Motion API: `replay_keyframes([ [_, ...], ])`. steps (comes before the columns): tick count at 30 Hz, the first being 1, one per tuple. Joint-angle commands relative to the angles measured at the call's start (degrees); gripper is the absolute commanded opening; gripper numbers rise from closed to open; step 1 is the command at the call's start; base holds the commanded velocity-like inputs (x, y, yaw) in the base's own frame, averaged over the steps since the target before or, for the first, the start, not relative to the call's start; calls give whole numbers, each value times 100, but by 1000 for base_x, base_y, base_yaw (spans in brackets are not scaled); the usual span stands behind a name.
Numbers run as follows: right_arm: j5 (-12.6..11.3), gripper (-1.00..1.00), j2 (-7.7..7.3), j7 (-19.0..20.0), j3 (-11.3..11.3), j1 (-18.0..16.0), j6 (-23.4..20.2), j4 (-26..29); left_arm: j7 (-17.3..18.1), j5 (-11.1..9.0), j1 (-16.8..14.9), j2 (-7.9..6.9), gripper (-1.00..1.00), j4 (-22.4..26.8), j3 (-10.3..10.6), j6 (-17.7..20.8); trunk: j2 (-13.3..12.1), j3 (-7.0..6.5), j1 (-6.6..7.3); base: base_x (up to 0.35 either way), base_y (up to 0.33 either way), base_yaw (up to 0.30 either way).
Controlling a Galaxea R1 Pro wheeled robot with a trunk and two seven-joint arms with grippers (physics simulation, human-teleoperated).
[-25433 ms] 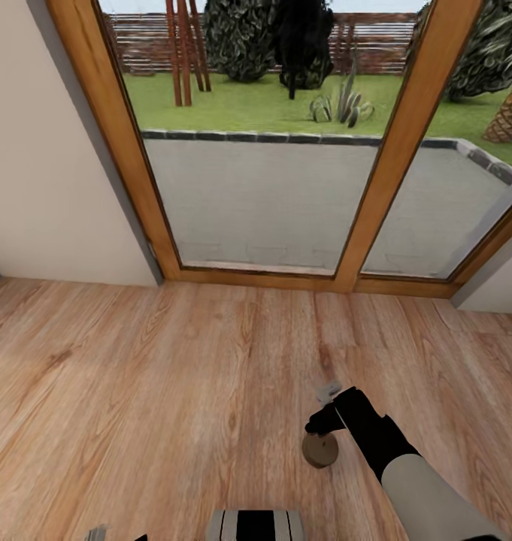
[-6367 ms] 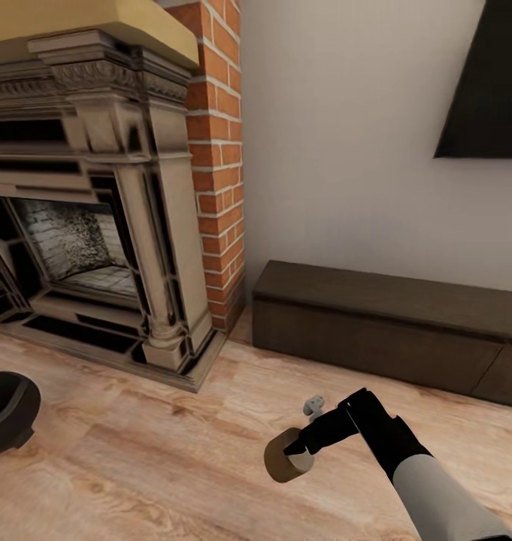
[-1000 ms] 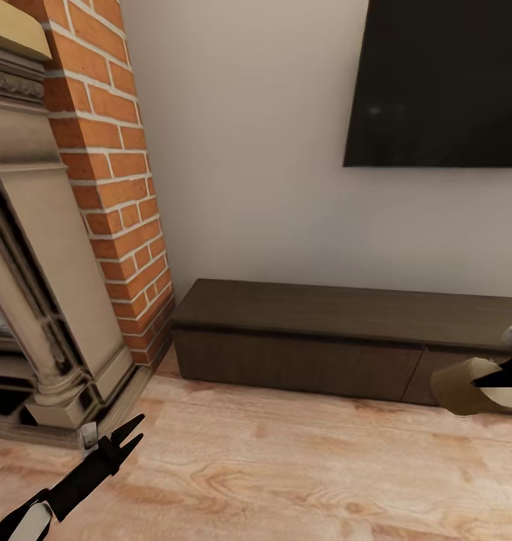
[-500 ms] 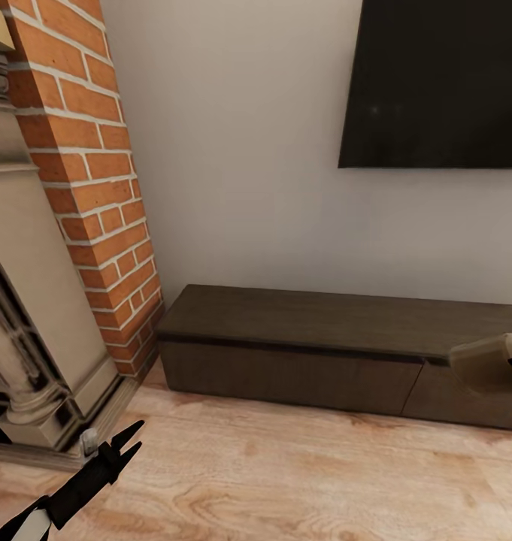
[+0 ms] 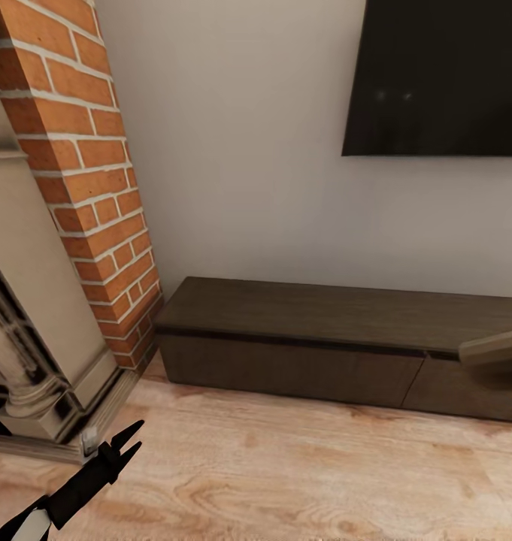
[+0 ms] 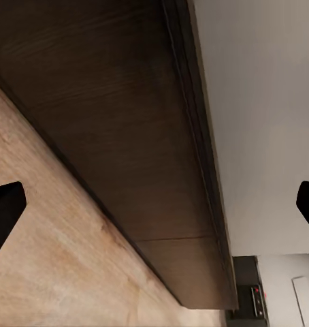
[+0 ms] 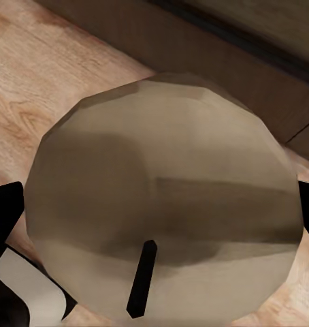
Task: Place each of the two pumpkins and all three candles from the living room inside a cabinet in the living room (use any cabinet), then make sure every cabinet is closed, and position the cauldron so it is next to a table in the living room.
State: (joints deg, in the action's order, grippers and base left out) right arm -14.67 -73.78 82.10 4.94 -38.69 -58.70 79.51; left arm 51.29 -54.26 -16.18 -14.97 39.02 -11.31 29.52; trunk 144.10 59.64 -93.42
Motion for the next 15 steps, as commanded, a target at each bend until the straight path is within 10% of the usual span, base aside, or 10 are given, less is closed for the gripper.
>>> replay_keyframes([
  [1,-26,-100,-8,7,42,-42,-45,-7,4,-40,1,-2,100,2,-3,49,5,28,-1,0,0,0],
  [8,-312,-100,-184,7,48,-42,-39,-3,4,-41,1,-5,100,3,-3,53,14,183,-19,0,0,0],
  [15,-1301,-100,-822,17,25,-42,-80,251,4,-41,1,-5,100,4,-3,54,23,338,-37,0,0,0],
])
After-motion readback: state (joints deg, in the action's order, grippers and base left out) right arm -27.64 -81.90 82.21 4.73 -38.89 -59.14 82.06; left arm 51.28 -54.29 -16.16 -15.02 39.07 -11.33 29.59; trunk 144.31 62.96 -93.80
